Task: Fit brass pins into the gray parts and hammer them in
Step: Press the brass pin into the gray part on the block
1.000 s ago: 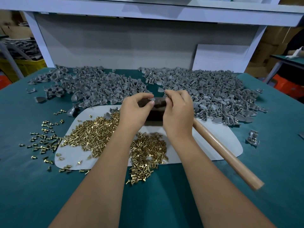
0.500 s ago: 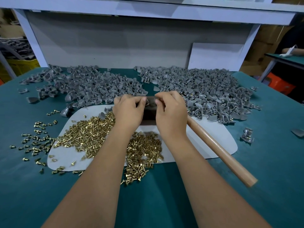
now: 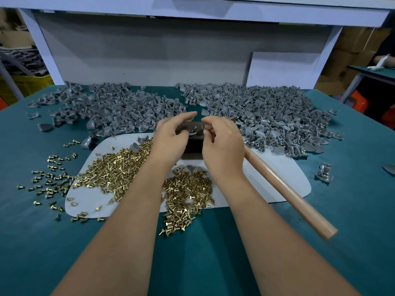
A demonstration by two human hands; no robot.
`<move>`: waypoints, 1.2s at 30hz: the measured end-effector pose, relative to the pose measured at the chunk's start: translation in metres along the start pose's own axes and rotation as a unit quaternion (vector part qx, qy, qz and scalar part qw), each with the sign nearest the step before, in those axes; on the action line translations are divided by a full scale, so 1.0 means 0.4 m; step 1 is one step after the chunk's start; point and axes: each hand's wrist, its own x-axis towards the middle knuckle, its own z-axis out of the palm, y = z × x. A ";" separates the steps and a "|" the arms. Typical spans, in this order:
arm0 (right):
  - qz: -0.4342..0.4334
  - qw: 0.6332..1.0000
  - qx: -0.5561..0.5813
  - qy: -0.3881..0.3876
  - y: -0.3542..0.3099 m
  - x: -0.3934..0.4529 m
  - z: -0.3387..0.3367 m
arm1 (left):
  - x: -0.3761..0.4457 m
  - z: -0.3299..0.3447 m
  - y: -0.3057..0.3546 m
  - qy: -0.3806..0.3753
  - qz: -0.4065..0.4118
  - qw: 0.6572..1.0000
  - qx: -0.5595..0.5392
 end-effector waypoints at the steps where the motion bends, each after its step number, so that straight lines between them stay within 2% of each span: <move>1: 0.004 1.000 0.000 -0.001 0.001 0.001 0.001 | 0.001 0.003 -0.002 -0.014 0.011 1.000 0.007; 7: 0.019 1.000 0.003 0.011 0.002 0.002 0.002 | 0.003 0.011 -0.007 0.007 0.032 0.999 0.026; 13: 0.008 1.000 -0.003 -0.006 0.004 -0.001 0.005 | 0.002 0.009 -0.008 0.053 0.070 0.990 0.108; 17: 0.010 1.000 -0.003 -0.008 0.009 0.000 0.007 | -0.003 0.008 -0.001 0.066 0.070 0.988 0.121; 22: 0.010 1.000 -0.007 -0.007 0.011 0.001 0.008 | -0.008 -0.001 0.001 0.089 0.027 0.993 0.077; 28: -0.002 1.000 -0.017 -0.015 0.009 0.006 0.010 | -0.005 -0.013 -0.005 0.051 0.011 0.996 0.076; 36: 0.029 0.998 -0.013 -0.049 0.003 0.035 0.015 | -0.004 -0.024 -0.006 0.009 0.017 0.999 0.041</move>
